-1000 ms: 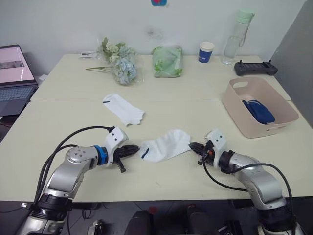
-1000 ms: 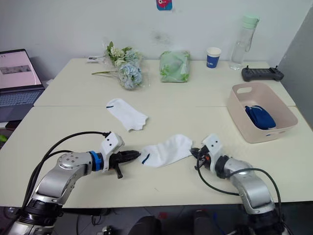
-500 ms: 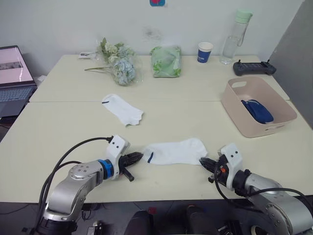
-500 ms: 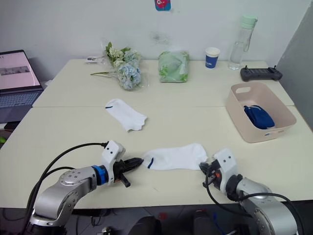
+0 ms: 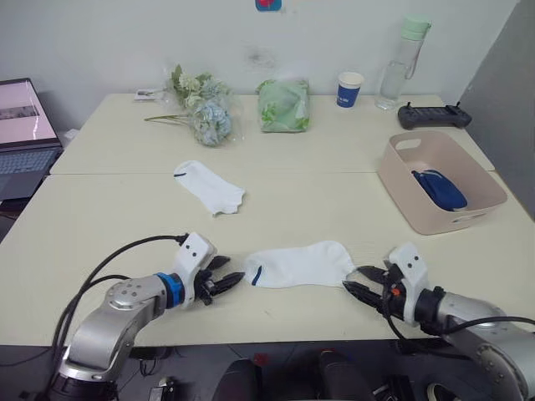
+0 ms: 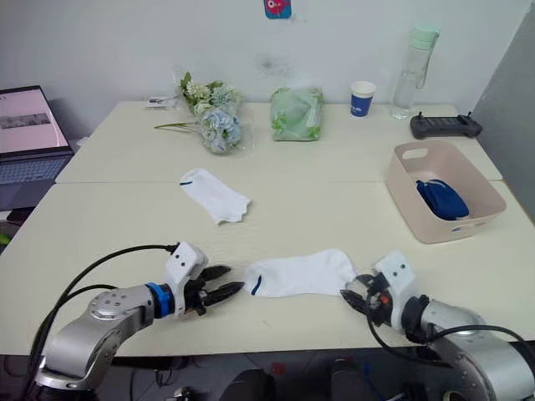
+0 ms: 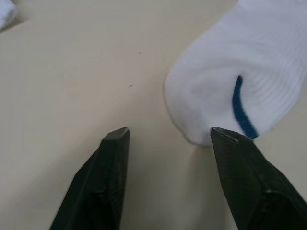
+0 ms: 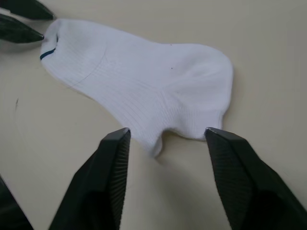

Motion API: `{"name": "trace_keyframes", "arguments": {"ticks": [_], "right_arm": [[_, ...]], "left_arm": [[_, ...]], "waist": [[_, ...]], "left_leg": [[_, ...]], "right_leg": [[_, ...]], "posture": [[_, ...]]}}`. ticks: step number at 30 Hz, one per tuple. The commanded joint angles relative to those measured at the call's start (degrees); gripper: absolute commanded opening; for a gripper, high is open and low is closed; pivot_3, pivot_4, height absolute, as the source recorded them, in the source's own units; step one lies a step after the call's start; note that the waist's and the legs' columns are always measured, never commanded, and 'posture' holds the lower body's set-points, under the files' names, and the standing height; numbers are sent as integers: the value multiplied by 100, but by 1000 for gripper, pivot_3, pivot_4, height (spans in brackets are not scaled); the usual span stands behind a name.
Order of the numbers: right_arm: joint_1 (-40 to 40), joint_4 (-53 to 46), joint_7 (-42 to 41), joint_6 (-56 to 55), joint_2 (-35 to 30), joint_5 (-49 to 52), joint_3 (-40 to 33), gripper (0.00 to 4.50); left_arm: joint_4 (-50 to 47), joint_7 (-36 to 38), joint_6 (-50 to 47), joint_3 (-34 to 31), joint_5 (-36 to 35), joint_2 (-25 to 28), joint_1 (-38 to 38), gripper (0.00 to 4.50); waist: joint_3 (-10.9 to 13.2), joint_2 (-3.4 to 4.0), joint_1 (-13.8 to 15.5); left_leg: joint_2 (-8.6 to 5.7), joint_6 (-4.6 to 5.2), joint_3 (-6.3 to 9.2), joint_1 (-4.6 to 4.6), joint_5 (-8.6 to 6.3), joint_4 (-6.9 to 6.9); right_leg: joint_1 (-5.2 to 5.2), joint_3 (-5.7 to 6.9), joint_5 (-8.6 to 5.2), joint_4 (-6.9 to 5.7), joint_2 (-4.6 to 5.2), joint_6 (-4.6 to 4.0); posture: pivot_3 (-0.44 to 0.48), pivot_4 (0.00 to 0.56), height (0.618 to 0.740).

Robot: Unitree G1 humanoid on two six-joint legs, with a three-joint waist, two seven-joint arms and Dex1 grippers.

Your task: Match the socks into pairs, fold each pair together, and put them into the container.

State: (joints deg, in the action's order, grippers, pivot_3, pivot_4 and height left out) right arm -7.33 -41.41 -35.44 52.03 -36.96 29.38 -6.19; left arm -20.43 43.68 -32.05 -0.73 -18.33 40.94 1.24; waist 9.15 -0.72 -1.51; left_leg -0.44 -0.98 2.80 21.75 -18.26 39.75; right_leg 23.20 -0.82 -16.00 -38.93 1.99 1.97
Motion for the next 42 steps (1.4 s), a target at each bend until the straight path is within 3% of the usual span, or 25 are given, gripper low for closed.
{"name": "trace_keyframes", "arguments": {"ticks": [1,4,8,18,21,24,28,31,37,42], "right_arm": [[-66,-27,-1053,-1111,-723,-244,135,3069],[48,593,-1937,-2870,-1471,-1229,769,3069],[659,1585,-2437,-4213,-1526,-1863,1396,3069],[1446,2848,-2526,-5231,-1010,-2585,2054,3069],[1637,3063,-2552,-5345,-921,-2701,2119,3113],[1740,3156,-2629,-5357,-878,-2702,2146,2429],[1817,3198,-2725,-5372,-886,-2618,2097,1062],[1895,3189,-2801,-5352,-895,-2548,2035,35],[2072,2687,-3064,-4586,-908,-1880,1814,35],[2400,1860,-3228,-2364,-1135,-94,1181,35]], "left_arm": [[96,630,1209,-47,200,251,-27,3143],[166,1356,2227,227,297,411,-184,3143],[458,1795,3211,830,805,390,-432,3143],[1385,1526,3842,1688,1888,-37,-906,3143],[1559,1512,3922,1736,1986,-63,-994,2276],[1646,1499,3931,1736,1962,-71,-1050,1298],[1731,1528,3926,1700,1881,-54,-1119,24],[1782,1555,3931,1676,1808,-65,-1172,0],[1436,1816,3410,1457,1022,-138,-1321,0],[748,2129,1327,806,-611,94,-1733,0]], "waist": [[0,1,7],[2,-4,9],[2,-5,7],[0,-4,32],[0,-4,42],[0,-4,50],[0,-4,52],[0,-4,52],[0,-4,52],[3,-5,52]], "left_leg": [[-1,0,-1,-1,0,-4],[-3,0,-7,1,0,-2],[-2,0,-10,0,0,-2],[-6,1,-10,0,0,4],[-7,1,-10,-3,0,6],[-6,1,-10,-5,0,8],[-5,1,-10,-6,0,8],[-5,1,-10,-6,0,9],[-3,1,-8,-3,0,10],[0,1,1,9,0,13]], "right_leg": [[0,1,-1,2,0,-1],[-5,2,-1,11,3,-1],[-6,0,-1,9,2,-1],[-8,-1,0,7,0,-1],[-11,-1,0,6,2,-1],[-12,-1,0,3,2,-1],[-11,-1,0,1,2,-1],[-11,-1,0,0,1,-1],[-7,0,0,-2,1,-1],[-1,4,0,-3,5,-2]], "posture": [[0,150,740],[0,150,740],[0,150,740],[0,150,740],[0,150,740],[0,150,740],[0,150,740],[0,150,740],[0,150,740],[0,150,740]]}}
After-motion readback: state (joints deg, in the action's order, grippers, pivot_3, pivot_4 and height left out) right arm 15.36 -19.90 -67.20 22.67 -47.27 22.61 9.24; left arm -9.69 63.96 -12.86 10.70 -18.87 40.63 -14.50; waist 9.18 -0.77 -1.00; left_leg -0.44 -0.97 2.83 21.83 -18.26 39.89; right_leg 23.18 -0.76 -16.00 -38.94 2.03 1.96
